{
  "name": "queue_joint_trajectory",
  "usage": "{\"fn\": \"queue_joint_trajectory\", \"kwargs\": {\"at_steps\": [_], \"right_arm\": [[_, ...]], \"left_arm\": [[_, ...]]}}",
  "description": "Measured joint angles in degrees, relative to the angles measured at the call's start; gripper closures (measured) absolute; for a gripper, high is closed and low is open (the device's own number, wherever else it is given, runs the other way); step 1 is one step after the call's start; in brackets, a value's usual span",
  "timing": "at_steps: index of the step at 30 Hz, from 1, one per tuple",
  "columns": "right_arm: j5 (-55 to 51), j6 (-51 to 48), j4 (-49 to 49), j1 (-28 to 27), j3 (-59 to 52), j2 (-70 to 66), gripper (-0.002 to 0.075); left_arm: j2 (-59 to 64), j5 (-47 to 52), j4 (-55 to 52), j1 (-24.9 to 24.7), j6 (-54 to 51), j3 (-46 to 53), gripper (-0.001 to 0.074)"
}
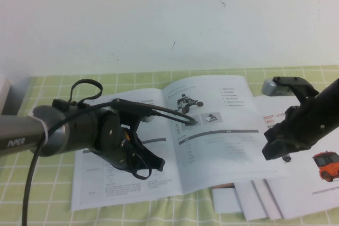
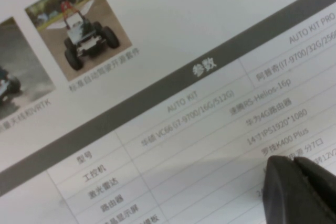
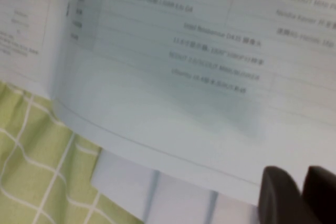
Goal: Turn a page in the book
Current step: Open the closed book
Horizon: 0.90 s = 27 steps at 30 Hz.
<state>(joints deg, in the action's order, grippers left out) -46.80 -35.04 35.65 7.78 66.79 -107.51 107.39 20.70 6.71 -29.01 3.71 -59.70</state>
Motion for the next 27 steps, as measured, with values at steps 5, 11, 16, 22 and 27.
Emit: {"fn": "queue_joint_trajectory", "kwargs": {"at_steps": [5, 11, 16, 22, 27], "right_arm": [[-2.1, -1.5, 0.1, 0.0, 0.1, -1.3, 0.0433], [0.2, -1.5, -0.6, 0.0, 0.6, -1.4, 0.0387], [-0.7, -0.8, -9.8, 2.2, 5.6, -1.4, 0.0581], [-2.0, 16.4, -39.2, 13.2, 11.5, -1.0, 0.0711], [1.2, 29.4, -44.1, 12.5, 11.6, -2.0, 0.0714]], "left_arm": [[0.0, 0.0, 0.0, 0.0, 0.2, 0.0, 0.0737], [0.0, 0.0, 0.1, 0.0, 0.1, 0.0, 0.0737], [0.0, 0.0, 0.1, 0.0, 0.1, 0.0, 0.0737], [0.0, -0.1, 0.0, 0.0, 0.0, 0.0, 0.0737], [0.0, -0.2, 0.0, 0.0, -0.1, 0.0, 0.0737]]}}
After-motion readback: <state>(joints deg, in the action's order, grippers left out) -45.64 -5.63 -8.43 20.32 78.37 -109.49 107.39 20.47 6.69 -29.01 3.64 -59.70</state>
